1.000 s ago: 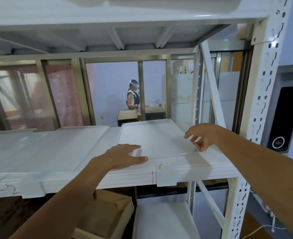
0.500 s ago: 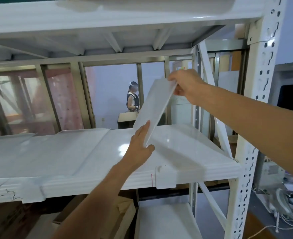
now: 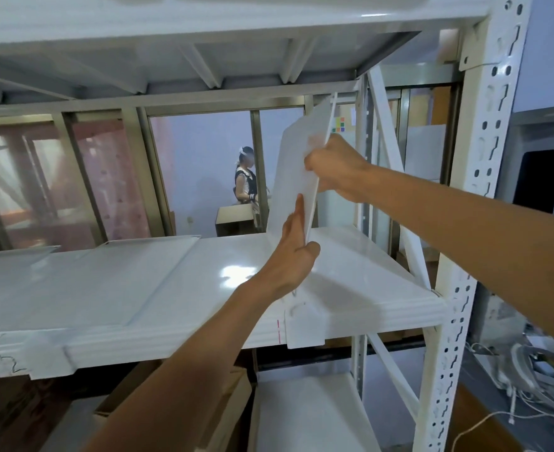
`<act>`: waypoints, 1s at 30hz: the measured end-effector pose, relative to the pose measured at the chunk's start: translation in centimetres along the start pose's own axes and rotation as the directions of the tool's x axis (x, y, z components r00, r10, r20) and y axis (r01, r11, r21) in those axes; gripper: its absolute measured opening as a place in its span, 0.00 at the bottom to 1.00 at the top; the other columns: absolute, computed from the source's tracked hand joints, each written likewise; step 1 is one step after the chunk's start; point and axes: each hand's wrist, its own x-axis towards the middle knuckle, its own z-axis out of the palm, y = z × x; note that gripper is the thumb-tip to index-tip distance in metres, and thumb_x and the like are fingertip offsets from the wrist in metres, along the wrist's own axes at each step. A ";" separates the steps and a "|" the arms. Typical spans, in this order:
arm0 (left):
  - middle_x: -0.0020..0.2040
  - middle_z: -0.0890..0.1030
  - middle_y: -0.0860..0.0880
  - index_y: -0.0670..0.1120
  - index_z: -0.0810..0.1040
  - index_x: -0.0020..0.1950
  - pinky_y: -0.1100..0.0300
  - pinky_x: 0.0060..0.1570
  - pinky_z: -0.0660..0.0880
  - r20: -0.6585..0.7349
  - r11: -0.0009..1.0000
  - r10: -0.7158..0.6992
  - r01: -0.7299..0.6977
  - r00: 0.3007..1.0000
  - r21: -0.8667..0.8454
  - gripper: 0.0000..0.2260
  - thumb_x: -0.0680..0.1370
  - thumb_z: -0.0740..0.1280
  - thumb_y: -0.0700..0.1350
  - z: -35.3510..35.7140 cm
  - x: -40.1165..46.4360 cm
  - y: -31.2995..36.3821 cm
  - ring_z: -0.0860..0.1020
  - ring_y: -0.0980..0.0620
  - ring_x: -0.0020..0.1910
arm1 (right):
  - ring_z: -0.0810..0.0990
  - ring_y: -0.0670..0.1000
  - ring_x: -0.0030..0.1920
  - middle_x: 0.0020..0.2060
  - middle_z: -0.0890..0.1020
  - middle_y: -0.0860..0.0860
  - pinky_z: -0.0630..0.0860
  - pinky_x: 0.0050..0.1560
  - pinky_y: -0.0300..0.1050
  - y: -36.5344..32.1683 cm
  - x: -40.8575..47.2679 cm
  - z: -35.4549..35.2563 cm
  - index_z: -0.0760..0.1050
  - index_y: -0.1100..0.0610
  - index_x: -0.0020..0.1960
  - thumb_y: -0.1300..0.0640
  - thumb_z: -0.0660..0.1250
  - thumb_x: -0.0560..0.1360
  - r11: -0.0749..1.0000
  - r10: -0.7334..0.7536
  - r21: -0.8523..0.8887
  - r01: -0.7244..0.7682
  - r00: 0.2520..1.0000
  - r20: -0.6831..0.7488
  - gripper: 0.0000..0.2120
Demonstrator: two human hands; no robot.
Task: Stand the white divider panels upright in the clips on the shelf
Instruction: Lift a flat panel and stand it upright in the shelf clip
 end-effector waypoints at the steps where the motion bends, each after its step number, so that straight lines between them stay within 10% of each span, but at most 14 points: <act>1: 0.79 0.44 0.57 0.60 0.36 0.77 0.61 0.62 0.55 0.004 1.000 0.002 -0.002 1.000 -0.017 0.38 0.79 0.56 0.36 0.0 0.0 0.3 0.51 0.62 0.66 | 0.80 0.58 0.52 0.50 0.78 0.59 0.82 0.46 0.53 -0.4 0.1 0.0 0.72 0.63 0.61 0.68 0.57 0.75 1.000 0.000 -0.012 0.000 1.000 -0.010 0.16; 30: 0.78 0.39 0.61 0.62 0.37 0.77 0.58 0.68 0.46 -0.075 0.995 -0.013 0.005 0.997 -0.102 0.42 0.76 0.57 0.33 0.8 -1.5 0.8 0.44 0.58 0.77 | 0.75 0.50 0.39 0.45 0.73 0.56 0.78 0.35 0.43 -2.8 -1.8 1.6 0.64 0.62 0.63 0.67 0.57 0.76 0.982 0.029 -0.187 -0.023 0.999 0.026 0.15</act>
